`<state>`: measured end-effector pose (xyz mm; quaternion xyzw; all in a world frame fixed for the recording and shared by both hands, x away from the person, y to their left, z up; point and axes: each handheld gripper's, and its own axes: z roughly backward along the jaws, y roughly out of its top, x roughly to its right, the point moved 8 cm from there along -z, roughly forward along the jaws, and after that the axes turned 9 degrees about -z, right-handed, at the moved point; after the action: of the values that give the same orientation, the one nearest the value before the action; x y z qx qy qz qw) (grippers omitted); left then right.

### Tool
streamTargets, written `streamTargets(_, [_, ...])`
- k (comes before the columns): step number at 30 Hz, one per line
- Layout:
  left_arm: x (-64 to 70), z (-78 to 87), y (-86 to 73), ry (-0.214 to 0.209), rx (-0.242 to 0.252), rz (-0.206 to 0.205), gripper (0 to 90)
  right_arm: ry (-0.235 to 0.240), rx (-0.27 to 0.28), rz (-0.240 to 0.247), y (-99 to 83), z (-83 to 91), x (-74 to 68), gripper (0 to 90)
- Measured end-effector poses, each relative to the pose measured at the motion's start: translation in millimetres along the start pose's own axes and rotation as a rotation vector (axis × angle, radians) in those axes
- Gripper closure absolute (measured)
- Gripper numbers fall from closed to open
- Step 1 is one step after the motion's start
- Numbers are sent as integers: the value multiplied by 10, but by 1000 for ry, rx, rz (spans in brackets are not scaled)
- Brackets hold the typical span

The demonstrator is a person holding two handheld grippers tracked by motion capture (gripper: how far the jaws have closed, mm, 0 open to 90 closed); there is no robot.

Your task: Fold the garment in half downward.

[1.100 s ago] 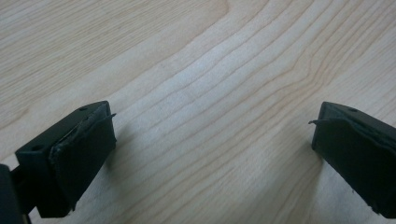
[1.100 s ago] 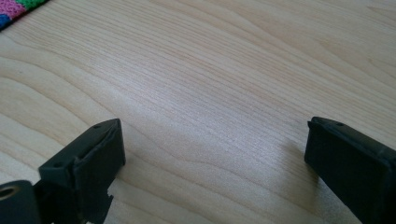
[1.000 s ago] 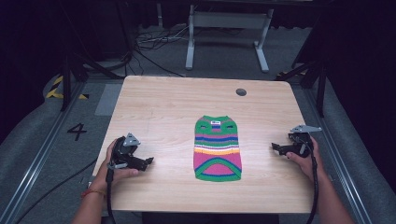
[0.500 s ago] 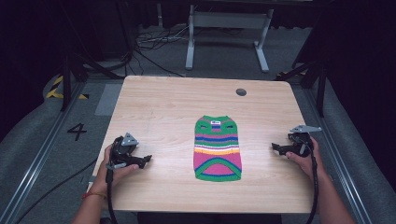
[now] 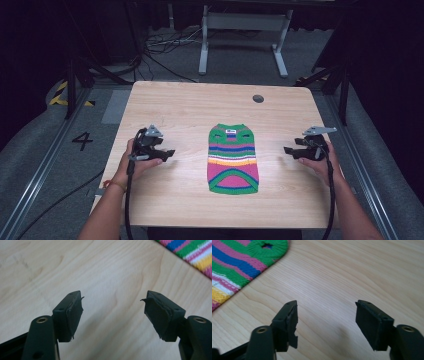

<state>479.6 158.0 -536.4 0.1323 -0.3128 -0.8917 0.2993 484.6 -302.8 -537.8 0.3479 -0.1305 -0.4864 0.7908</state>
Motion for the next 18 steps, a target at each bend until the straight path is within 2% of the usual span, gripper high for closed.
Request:
streamTargets(2, [-19,-87,122,2,-4,-29,322,-1,2,36,124,-59,-80,361])
streamTargets(3, [-16,-138,184,-10,3,-25,325,15,5,35,171,-78,-118,357])
streamTargets(4, [-31,-183,241,-5,6,-38,329,39,5,32,233,-105,-168,350])
streamTargets(6, [-54,-281,365,0,6,-58,343,53,8,60,376,-171,-262,358])
streamTargets(8, [-59,-351,466,-16,11,-56,346,74,0,73,476,-233,-341,367])
streamTargets(10, [-52,-422,593,-26,21,-55,349,73,-3,93,580,-310,-410,380])
streamTargets(15, [-24,-576,804,-28,24,-55,361,88,-5,94,754,-538,-541,430])
streamTargets(18, [9,-676,909,-7,23,-63,374,85,-16,101,814,-665,-580,477])
